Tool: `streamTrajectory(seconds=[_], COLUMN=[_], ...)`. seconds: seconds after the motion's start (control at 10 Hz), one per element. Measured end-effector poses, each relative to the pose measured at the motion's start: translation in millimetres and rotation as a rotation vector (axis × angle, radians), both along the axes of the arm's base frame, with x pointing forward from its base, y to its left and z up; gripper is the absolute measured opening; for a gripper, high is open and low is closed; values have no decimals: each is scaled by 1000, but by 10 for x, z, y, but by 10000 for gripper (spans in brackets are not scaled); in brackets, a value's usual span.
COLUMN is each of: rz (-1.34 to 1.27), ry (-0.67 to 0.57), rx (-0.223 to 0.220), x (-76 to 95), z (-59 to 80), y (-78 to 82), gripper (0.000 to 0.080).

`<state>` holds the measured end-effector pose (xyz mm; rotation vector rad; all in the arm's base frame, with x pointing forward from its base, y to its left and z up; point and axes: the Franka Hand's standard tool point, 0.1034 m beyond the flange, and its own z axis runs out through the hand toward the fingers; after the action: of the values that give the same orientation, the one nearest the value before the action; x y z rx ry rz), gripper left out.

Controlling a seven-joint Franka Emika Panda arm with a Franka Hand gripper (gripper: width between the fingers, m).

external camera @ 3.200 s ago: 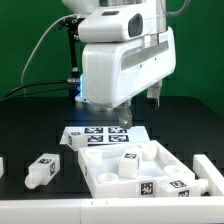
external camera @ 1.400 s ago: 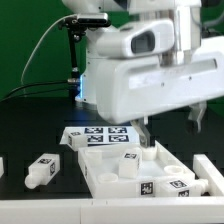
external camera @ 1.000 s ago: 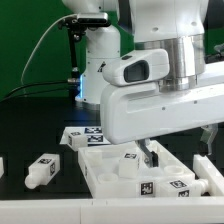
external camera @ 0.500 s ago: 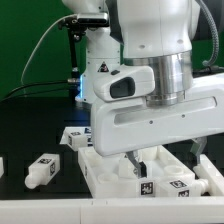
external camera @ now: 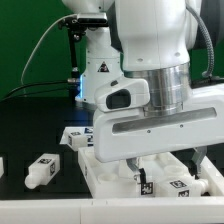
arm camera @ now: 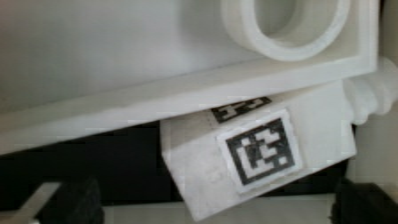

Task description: Assemble square table

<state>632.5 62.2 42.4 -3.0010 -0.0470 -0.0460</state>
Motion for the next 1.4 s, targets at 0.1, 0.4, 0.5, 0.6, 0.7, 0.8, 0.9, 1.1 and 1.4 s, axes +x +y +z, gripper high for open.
streamTrajectory(seconds=[0.1, 0.4, 0.5, 0.6, 0.7, 0.8, 0.9, 1.1, 1.4], rz=[1, -79, -159, -218, -231, -232, -232, -236, -239], ry=[0, 24, 40, 43, 4, 3, 3, 7, 11], rx=[0, 6, 11, 21, 28, 28, 28, 27, 28], x=[0, -17, -17, -15, 15, 1, 3, -5, -20], z=[0, -18, -39, -73, -94, -109, -107, -143, -202], y=[4, 23, 63, 104, 93, 89, 89, 71, 88], gripper=[649, 649, 649, 649, 649, 649, 649, 649, 649])
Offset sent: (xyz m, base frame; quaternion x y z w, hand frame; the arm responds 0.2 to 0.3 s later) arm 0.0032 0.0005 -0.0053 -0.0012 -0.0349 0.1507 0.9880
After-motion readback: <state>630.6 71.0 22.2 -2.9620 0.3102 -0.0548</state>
